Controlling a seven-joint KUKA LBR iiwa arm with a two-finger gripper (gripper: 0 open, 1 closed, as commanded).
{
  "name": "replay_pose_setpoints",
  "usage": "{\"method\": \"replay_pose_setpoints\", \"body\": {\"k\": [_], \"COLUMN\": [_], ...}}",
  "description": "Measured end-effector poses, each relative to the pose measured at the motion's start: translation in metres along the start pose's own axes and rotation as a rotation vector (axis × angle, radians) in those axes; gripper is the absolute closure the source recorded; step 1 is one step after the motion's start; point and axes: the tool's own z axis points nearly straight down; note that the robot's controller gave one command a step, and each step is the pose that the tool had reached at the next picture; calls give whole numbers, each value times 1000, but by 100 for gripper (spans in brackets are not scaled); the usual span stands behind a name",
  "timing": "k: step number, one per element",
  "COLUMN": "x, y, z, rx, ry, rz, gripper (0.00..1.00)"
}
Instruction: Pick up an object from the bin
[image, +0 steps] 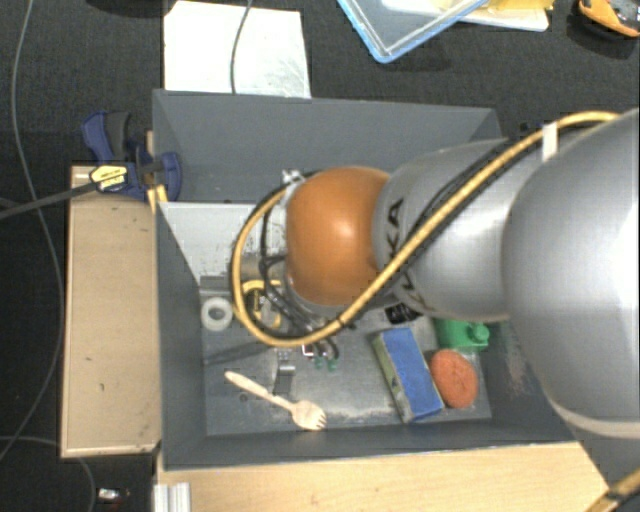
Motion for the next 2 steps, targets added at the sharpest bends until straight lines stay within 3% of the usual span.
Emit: {"method": "replay_pose_setpoints", "body": {"k": [1, 2], "x": [0, -31], "y": [0, -50], "z": [0, 52], "rx": [0, -1], "ry": [0, -3], "rz": [0, -2], "gripper": [0, 0]}}
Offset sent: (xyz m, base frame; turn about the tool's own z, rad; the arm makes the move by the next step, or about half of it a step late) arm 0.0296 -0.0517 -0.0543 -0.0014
